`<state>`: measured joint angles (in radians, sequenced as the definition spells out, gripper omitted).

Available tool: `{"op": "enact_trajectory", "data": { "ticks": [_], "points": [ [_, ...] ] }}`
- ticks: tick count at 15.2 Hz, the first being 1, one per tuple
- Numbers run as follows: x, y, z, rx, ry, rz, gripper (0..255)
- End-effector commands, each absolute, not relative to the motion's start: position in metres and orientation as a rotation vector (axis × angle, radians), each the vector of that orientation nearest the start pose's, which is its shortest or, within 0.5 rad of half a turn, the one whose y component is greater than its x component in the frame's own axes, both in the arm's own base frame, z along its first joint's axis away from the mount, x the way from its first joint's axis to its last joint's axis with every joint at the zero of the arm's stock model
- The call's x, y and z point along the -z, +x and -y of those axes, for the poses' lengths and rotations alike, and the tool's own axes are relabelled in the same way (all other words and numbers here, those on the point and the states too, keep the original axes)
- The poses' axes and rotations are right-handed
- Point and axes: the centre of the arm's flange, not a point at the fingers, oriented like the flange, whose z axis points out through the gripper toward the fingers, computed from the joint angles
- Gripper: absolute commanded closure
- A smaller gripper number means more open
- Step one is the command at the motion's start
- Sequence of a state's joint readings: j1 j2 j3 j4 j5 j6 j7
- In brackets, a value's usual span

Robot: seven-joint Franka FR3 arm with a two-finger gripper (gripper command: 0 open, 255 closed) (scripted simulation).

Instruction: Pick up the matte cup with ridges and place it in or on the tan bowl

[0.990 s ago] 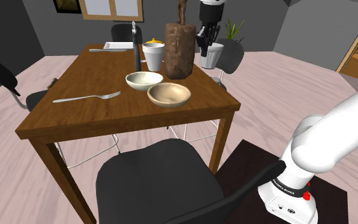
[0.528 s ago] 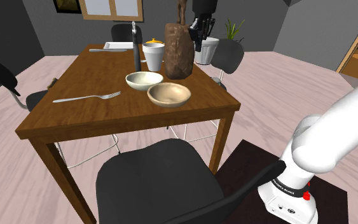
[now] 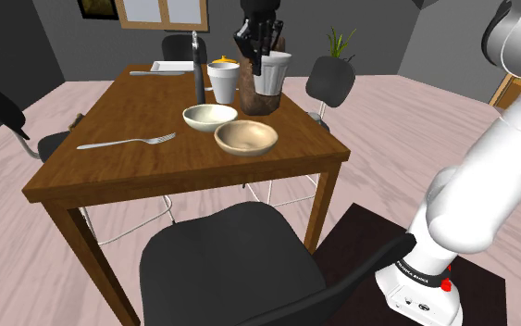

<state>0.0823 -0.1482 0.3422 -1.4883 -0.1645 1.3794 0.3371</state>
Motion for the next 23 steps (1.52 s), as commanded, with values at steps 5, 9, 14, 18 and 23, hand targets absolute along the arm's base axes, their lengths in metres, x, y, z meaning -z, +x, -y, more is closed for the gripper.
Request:
{"op": "enact_trajectory", "data": {
  "ticks": [5, 9, 14, 18, 23],
  "points": [
    [-0.724, 0.45, -0.265, 0.179, -3.319, 0.081, 255],
    [-0.703, 0.45, -0.265, 0.179, -3.319, 0.081, 255],
    [-0.677, 0.45, -0.265, 0.179, -3.319, 0.081, 255],
    [-0.656, 0.45, -0.265, 0.179, -3.319, 0.081, 255],
    [-0.632, 0.45, -0.265, 0.179, -3.319, 0.081, 255]
  ]
}}
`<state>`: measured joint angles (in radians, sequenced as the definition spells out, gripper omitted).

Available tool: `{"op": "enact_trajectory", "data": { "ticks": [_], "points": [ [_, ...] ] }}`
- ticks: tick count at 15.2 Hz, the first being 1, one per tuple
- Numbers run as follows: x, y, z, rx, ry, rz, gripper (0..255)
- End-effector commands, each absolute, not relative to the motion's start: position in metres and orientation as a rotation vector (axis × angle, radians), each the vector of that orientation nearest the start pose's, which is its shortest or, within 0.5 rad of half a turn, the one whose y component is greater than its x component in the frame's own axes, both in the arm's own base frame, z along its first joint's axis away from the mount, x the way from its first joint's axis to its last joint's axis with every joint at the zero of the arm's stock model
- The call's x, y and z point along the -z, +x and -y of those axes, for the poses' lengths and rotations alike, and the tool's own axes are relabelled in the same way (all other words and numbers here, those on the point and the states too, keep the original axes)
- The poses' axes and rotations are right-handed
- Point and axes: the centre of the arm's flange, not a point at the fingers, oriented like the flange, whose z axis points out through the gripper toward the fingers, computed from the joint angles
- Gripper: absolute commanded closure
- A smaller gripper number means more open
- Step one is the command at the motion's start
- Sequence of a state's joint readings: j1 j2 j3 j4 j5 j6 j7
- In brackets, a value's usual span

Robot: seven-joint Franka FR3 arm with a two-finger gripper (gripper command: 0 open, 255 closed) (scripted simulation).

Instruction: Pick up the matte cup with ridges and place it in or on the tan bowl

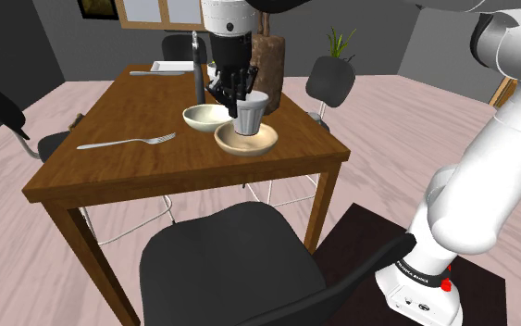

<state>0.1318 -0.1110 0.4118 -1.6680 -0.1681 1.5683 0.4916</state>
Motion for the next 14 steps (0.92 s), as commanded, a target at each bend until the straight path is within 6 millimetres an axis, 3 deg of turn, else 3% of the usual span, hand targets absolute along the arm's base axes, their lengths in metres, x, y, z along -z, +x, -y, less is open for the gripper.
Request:
{"op": "enact_trajectory", "data": {
  "ticks": [1, 7, 8, 13, 14],
  "points": [
    [-0.632, 0.45, -0.265, 0.179, -3.319, 0.081, 255],
    [-0.632, 0.45, -0.265, 0.179, -3.319, 0.081, 255],
    [-0.632, 0.45, -0.265, 0.179, -3.319, 0.081, 0],
    [-0.632, 0.45, -0.265, 0.179, -3.319, 0.081, 0],
    [-0.645, 0.449, -0.267, 0.179, -3.319, 0.081, 0]
  ]
}}
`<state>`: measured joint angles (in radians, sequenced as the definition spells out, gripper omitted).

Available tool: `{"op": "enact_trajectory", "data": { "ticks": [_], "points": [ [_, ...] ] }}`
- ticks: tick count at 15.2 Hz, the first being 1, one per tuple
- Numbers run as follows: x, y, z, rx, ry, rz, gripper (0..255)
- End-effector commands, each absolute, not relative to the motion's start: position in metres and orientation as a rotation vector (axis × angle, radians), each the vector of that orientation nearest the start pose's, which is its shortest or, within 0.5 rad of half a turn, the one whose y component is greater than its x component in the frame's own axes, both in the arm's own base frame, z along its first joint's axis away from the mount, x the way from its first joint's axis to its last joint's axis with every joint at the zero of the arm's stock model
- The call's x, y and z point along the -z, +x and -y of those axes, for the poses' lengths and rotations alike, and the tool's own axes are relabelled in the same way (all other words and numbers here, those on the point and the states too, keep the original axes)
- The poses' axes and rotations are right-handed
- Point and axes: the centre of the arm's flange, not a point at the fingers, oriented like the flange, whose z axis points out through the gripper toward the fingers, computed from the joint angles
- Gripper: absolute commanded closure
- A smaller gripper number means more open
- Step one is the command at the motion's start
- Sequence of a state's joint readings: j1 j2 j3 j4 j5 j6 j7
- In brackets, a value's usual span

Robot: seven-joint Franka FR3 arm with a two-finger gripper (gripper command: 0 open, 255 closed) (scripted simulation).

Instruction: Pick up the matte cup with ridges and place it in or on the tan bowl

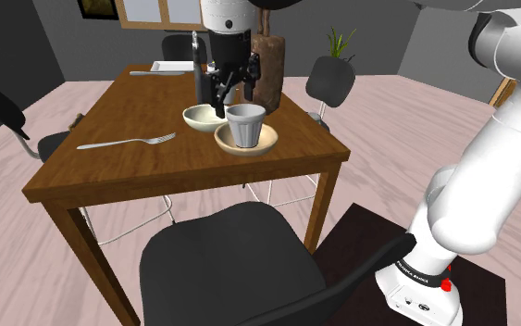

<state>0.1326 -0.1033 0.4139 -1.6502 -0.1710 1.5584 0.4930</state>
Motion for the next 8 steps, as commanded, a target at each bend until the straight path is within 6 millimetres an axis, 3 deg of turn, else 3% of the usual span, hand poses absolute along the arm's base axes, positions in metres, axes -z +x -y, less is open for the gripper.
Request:
{"op": "enact_trajectory", "data": {
  "ticks": [1, 3, 8],
  "points": [
    [-0.658, 0.447, -0.27, 0.179, -3.319, 0.081, 0],
    [-0.681, 0.445, -0.274, 0.179, -3.319, 0.081, 0],
    [-0.681, 0.445, -0.274, 0.179, -3.319, 0.081, 0]
  ]
}}
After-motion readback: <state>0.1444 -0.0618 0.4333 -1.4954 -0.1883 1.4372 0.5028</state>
